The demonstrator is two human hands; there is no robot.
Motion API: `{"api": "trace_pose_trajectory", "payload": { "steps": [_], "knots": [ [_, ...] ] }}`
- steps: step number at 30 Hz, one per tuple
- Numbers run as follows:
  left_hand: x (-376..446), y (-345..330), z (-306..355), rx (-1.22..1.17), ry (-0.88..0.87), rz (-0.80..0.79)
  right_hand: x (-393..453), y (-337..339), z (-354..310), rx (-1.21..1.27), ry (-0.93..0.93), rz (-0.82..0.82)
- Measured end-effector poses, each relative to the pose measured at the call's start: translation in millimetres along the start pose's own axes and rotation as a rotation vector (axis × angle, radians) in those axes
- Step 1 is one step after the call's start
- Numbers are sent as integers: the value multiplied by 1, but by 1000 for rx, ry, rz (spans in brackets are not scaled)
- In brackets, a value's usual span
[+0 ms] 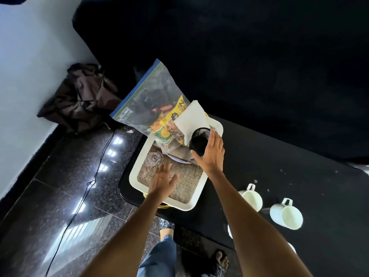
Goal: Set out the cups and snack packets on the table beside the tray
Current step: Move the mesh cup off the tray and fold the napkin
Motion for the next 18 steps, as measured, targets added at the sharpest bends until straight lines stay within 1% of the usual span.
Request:
{"api": "trace_pose_trajectory", "payload": {
  "steps": [5,11,15,18],
  "knots": [
    [19,-1,3,42,-18,-40,7,-7,-2,83,-18,79],
    [20,-1,11,87,-53,-10,-2,1,1,131,47,74],
    [6,-3,18,94,-73,10,-21,21,12,174,59,108],
    [-6,-5,33,76,-54,20,-39,45,26,214,58,161]
  ]
}}
Point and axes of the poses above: each hand's wrist, its own x-axis towards the middle knuckle, its own y-axis out of the back of the hand, z = x × y, the point moved 6 cm from there along x, towards the middle knuckle, and after that the axes turned 8 degrees about -z, right-handed, at the moved point
